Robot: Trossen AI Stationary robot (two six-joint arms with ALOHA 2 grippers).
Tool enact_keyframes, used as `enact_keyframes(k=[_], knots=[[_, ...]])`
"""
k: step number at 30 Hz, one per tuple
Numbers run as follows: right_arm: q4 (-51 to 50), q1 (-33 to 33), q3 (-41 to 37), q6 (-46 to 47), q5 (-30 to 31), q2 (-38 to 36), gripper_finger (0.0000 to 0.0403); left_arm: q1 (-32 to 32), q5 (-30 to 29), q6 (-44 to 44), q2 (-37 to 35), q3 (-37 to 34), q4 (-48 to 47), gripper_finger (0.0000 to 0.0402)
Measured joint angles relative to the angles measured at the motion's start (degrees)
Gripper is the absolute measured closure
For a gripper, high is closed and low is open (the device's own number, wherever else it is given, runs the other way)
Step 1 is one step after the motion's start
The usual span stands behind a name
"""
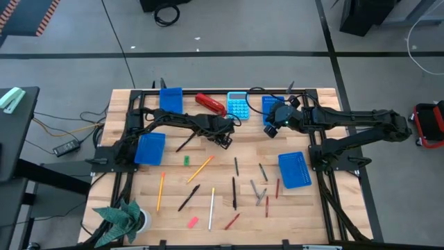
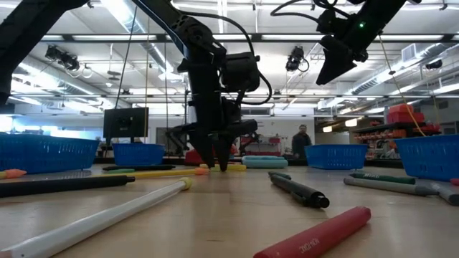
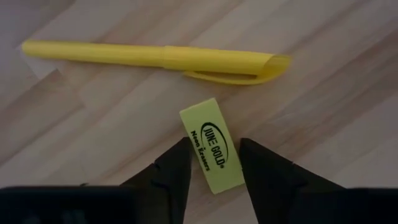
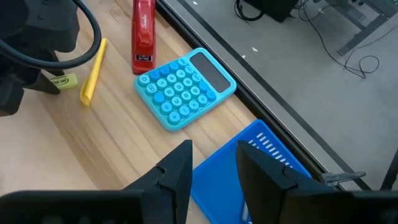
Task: Sort crayons/erasers/pens/pencils in bins
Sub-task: Put the yellow eraser into the top left bin
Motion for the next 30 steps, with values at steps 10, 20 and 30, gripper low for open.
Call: enact_keyframes(k=[10, 20, 30], knots=[[0.0, 0.0, 0.0, 0.0, 0.0, 0.0, 0.0274, 0.1, 0.2, 3.2, -0.1, 1.8, -3.5, 0.0310], [-0.2, 0.0, 0.0, 0.0, 0.0, 0.0, 0.0274, 0.1, -0.8, 9.7, 0.0, 12.1, -16.1, 0.0320], [-1.0, 0.0, 0.0, 0.1, 0.0, 0.0, 0.0274, 1.9, -17.4, 13.5, -0.2, 22.3, -38.2, 0.0334]])
